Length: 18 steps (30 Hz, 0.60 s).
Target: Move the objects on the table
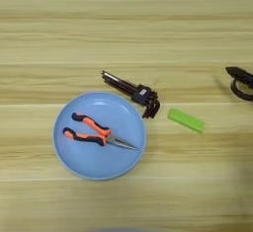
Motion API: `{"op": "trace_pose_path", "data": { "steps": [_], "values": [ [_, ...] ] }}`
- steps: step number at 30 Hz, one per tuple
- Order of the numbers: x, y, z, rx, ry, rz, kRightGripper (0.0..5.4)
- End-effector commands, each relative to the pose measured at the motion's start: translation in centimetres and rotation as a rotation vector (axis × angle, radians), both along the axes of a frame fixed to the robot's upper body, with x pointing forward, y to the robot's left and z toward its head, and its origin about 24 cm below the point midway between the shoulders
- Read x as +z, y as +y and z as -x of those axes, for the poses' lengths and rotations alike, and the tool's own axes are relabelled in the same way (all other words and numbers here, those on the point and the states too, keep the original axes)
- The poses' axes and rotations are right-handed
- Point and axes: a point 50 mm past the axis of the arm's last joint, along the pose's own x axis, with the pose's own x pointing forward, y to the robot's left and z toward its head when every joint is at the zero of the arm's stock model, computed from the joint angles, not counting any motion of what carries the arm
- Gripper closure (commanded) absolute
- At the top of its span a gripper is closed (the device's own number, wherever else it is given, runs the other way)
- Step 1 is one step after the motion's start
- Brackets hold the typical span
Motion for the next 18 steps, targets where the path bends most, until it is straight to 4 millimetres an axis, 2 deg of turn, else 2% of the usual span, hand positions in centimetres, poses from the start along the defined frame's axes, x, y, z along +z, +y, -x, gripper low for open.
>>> {"op": "trace_pose_path", "data": {
  "steps": [1,18],
  "values": [
    [3.0,-1.5,-0.5,-0.057,-0.061,0.111,0.03],
    [1.2,-2.6,0.6,-0.171,0.015,0.107,0.03]
  ]
}}
